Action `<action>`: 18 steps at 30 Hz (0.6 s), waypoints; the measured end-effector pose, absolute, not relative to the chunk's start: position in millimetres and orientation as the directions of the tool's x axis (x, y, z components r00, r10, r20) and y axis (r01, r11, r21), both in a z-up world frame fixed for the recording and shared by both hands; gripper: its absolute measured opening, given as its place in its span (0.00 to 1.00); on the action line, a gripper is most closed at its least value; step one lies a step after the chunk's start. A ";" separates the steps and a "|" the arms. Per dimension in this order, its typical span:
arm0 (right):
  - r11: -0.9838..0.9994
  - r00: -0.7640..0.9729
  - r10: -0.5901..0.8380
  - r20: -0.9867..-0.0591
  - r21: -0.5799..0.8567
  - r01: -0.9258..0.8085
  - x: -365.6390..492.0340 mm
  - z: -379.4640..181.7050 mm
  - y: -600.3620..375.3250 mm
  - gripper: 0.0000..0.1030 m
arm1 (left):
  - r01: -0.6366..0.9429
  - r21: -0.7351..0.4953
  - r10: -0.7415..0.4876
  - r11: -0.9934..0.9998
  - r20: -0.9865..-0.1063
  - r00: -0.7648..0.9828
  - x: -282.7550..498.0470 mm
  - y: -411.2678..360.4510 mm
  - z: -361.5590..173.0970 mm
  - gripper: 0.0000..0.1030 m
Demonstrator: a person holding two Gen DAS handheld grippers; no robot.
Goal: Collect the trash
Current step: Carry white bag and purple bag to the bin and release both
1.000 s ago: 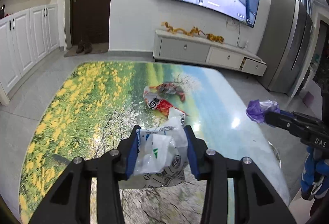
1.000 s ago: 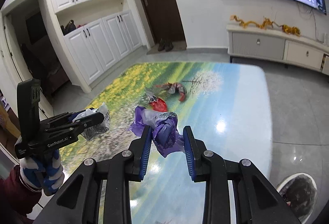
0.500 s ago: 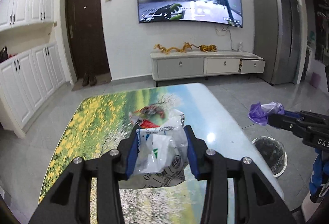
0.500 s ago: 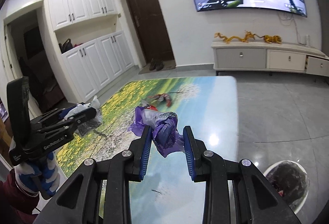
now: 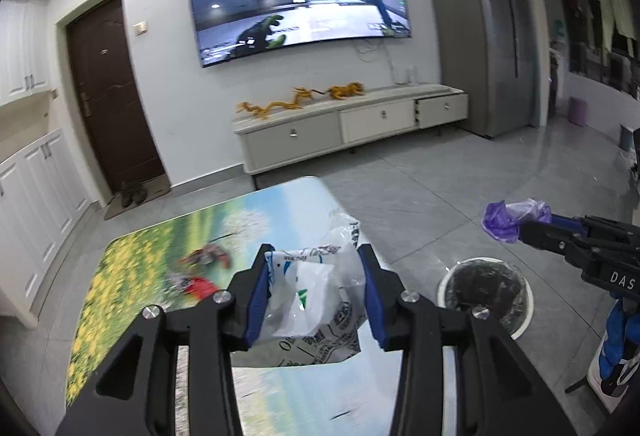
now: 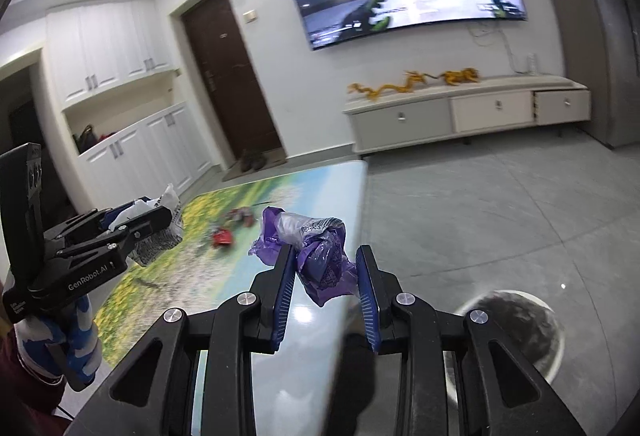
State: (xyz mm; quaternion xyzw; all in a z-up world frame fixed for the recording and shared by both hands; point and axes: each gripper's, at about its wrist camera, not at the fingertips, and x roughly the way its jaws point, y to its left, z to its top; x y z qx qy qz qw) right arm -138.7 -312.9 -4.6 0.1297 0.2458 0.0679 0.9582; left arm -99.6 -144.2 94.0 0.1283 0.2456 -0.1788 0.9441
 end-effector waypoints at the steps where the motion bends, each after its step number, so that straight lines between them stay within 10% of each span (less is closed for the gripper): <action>1: 0.958 0.871 0.180 -0.456 0.284 -0.050 -139.5 -5.7 -321.1 0.30 | 0.416 0.159 -0.283 0.896 -0.516 0.808 -97.9 -156.1 92.1 0.38; 18: 0.932 0.816 0.015 -0.577 0.304 0.197 -118.5 -60.1 -427.3 0.30 | 0.628 0.056 -0.418 0.776 -0.700 0.579 -43.5 -298.6 28.1 0.39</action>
